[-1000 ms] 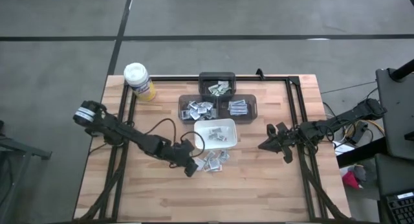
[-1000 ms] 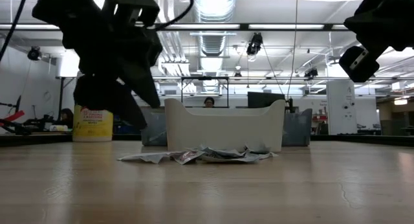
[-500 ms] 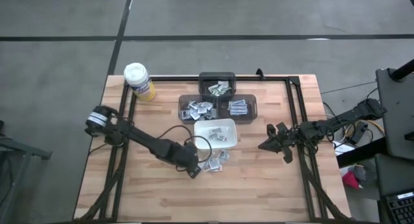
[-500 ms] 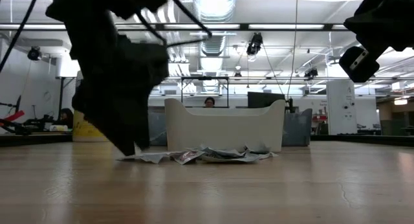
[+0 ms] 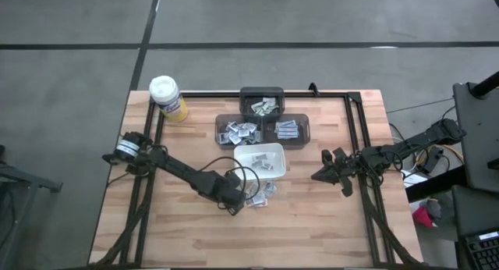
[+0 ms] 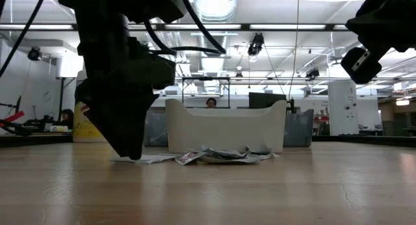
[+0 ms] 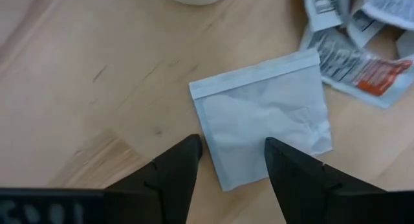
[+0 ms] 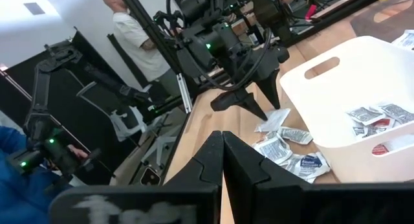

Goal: Pick & Place First Aid Supplies
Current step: Put the blue bandage into the right black bin

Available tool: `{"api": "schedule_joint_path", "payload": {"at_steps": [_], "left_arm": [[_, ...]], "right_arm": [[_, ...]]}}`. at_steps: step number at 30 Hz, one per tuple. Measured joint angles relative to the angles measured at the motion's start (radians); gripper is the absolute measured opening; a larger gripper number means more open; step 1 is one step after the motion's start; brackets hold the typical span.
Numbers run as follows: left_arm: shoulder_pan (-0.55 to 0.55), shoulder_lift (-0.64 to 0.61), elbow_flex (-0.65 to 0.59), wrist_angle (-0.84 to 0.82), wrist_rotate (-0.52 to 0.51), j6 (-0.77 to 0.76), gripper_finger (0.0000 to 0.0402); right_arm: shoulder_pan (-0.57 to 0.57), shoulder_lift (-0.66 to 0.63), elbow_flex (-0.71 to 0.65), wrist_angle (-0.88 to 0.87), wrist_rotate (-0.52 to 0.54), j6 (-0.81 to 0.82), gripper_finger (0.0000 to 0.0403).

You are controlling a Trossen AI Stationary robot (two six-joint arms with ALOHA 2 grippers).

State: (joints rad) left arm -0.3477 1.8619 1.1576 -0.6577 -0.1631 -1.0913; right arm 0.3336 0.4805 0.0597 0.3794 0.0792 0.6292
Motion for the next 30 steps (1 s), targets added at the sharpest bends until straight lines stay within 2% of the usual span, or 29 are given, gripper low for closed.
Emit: {"api": "schedule_joint_path", "payload": {"at_steps": [7, 18, 23, 30], "left_arm": [[0.0, -0.008, -0.002, -0.136, 0.014, -0.017, 0.0203], [0.0, -0.114, 0.026, -0.18, -0.051, -0.019, 0.0203], [-0.003, -0.134, 0.056, -0.168, -0.065, -0.031, 0.0203], [-0.003, -0.1, 0.06, -0.056, -0.055, -0.066, 0.0203]], "right_arm": [[0.0, 0.0, 0.0, 0.0, 0.0, 0.0, 0.0008], [0.0, 0.0, 0.0, 0.0, 0.0, 0.0, 0.0008], [0.0, 0.0, 0.0, -0.002, 0.0, 0.0, 0.0008], [0.0, 0.0, 0.0, -0.002, 0.001, 0.0, 0.0008]]}}
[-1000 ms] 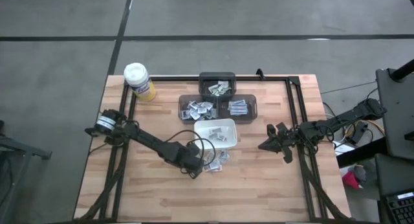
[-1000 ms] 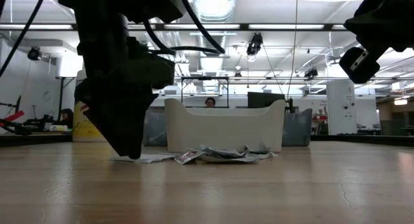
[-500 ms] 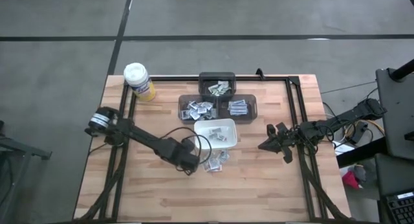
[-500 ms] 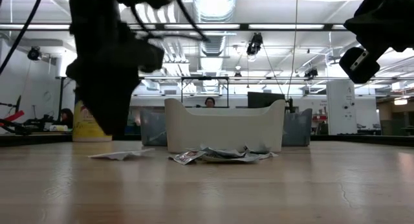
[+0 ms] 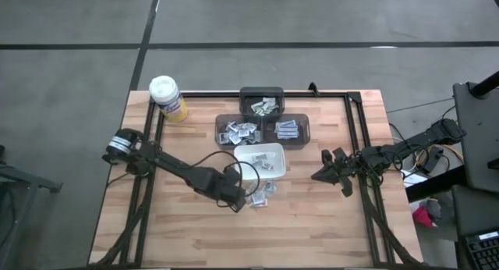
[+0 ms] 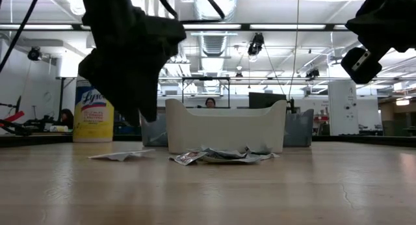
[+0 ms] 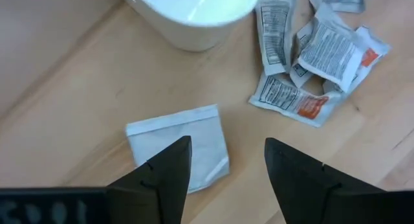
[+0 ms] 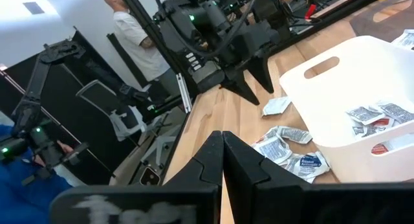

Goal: Pick & Place First Aid Supplies
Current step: Put the blue bandage into the right black bin

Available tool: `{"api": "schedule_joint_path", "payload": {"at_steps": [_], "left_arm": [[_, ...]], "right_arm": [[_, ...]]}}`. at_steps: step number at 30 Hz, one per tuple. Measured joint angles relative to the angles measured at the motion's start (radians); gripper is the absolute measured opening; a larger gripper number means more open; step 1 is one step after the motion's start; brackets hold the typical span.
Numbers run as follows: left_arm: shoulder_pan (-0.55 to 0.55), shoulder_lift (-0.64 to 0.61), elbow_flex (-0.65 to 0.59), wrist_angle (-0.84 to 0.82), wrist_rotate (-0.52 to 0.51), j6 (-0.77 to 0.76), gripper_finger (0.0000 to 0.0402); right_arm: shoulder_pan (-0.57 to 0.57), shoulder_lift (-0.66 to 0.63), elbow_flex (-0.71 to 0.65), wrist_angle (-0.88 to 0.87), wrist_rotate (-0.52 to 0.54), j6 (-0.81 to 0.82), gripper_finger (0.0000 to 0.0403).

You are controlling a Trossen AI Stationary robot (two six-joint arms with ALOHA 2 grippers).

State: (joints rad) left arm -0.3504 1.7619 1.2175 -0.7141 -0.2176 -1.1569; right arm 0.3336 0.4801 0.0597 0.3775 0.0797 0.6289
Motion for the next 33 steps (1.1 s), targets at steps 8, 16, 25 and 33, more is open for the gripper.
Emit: {"api": "schedule_joint_path", "payload": {"at_steps": [8, 16, 25, 33], "left_arm": [[-0.001, 0.056, 0.0, 0.017, 0.048, -0.05, 0.0203], [-0.003, 0.094, 0.001, 0.052, 0.051, -0.051, 0.0203], [-0.003, 0.152, 0.003, 0.046, 0.062, -0.051, 0.02], [-0.003, 0.15, -0.007, 0.012, 0.074, -0.049, 0.012]], "right_arm": [[0.0, 0.0, 0.0, 0.0, 0.0, 0.0, 0.0008], [0.0, 0.0, 0.0, 0.0, 0.0, 0.005, 0.0008], [0.0, 0.0, 0.0, 0.001, 0.001, 0.017, 0.0008], [0.0, 0.0, 0.0, 0.001, 0.001, 0.045, 0.0008]]}}
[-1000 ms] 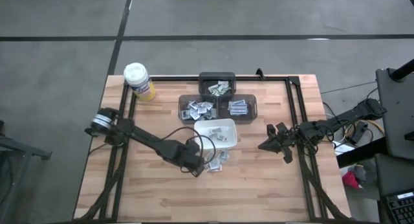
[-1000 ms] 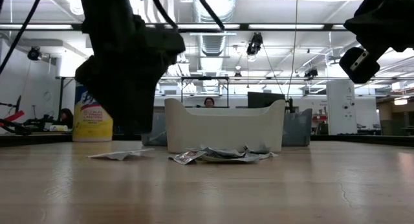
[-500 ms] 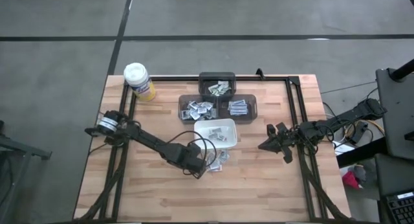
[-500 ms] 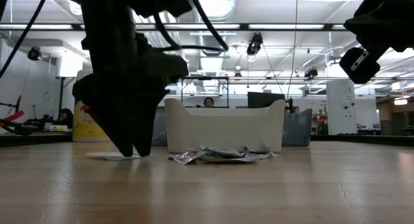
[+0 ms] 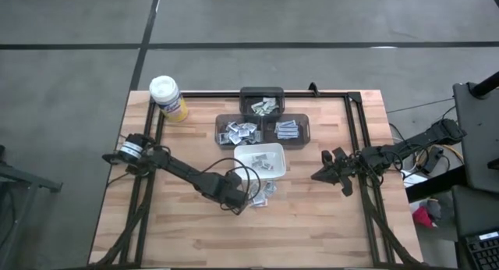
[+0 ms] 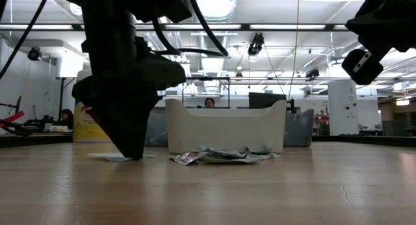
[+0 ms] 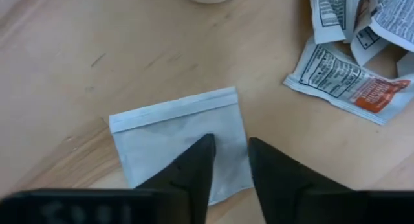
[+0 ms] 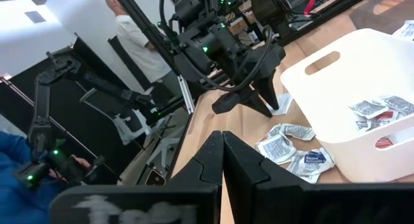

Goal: Pick & Place First Aid Supplies
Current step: Put the blue bandage into the right black bin

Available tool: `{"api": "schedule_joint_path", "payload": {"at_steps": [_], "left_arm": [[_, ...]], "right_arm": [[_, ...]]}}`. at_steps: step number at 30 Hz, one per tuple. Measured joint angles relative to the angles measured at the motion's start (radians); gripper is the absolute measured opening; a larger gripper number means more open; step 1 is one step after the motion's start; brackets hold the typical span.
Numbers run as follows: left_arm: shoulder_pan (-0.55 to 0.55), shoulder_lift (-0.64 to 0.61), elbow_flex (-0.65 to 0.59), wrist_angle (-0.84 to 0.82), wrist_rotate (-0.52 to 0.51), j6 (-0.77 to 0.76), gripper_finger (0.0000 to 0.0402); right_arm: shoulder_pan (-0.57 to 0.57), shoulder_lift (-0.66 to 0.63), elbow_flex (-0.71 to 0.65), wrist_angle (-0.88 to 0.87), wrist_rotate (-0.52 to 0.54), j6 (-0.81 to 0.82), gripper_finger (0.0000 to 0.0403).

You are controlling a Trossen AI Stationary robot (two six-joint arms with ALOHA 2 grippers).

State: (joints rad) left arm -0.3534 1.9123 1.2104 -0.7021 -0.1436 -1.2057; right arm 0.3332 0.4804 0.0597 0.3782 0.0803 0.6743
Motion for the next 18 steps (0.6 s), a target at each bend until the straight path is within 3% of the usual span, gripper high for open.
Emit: {"api": "schedule_joint_path", "payload": {"at_steps": [11, 18], "left_arm": [[-0.001, 0.0, -0.002, -0.001, -0.012, 0.054, 0.001], [-0.001, -0.021, 0.005, -0.008, -0.021, 0.069, 0.0001]], "right_arm": [[0.0, 0.0, 0.0, 0.0, 0.0, 0.0, 0.0008], [0.0, 0.0, 0.0, -0.002, 0.0, 0.0, 0.0008]]}}
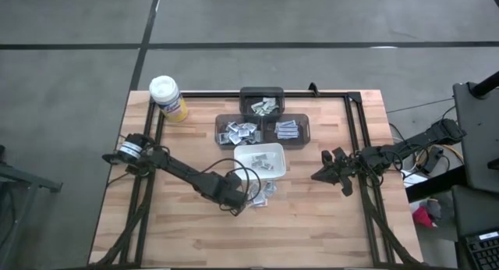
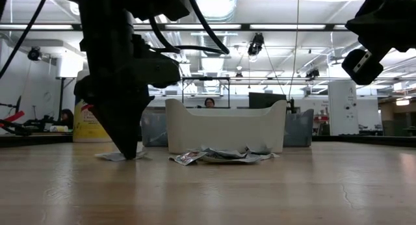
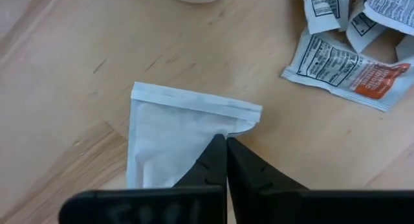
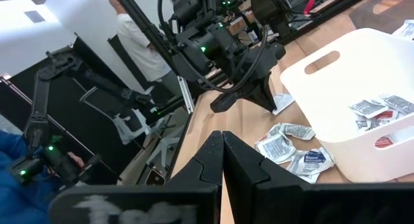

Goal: Pick & Place First Aid Supplies
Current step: Put the blue bandage into the right black bin

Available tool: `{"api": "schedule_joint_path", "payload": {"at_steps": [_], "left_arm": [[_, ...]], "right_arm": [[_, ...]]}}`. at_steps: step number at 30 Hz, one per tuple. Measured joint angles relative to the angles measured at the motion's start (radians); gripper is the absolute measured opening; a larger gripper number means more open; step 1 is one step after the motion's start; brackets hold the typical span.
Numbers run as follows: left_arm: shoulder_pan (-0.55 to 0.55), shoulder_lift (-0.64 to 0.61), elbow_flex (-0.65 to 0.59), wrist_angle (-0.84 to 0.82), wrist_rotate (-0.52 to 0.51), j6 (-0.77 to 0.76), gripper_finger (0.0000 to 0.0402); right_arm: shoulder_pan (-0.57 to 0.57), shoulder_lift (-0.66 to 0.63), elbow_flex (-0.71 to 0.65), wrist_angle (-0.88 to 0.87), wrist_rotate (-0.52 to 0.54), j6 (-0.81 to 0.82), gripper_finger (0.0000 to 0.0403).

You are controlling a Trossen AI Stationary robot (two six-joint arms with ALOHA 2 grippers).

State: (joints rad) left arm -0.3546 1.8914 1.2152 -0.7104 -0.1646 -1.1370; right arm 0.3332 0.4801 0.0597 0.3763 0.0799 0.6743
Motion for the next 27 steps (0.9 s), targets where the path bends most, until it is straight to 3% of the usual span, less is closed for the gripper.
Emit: {"api": "schedule_joint_path", "payload": {"at_steps": [13, 27], "left_arm": [[-0.018, -0.071, 0.073, -0.175, 0.015, 0.019, 0.0], [-0.118, -0.207, 0.14, -0.344, -0.073, -0.018, 0.0]], "right_arm": [[0.0, 0.0, 0.0, -0.005, 0.0, 0.0, 0.0008], [0.0, 0.002, 0.0, -0.006, -0.001, 0.0, 0.0008]]}}
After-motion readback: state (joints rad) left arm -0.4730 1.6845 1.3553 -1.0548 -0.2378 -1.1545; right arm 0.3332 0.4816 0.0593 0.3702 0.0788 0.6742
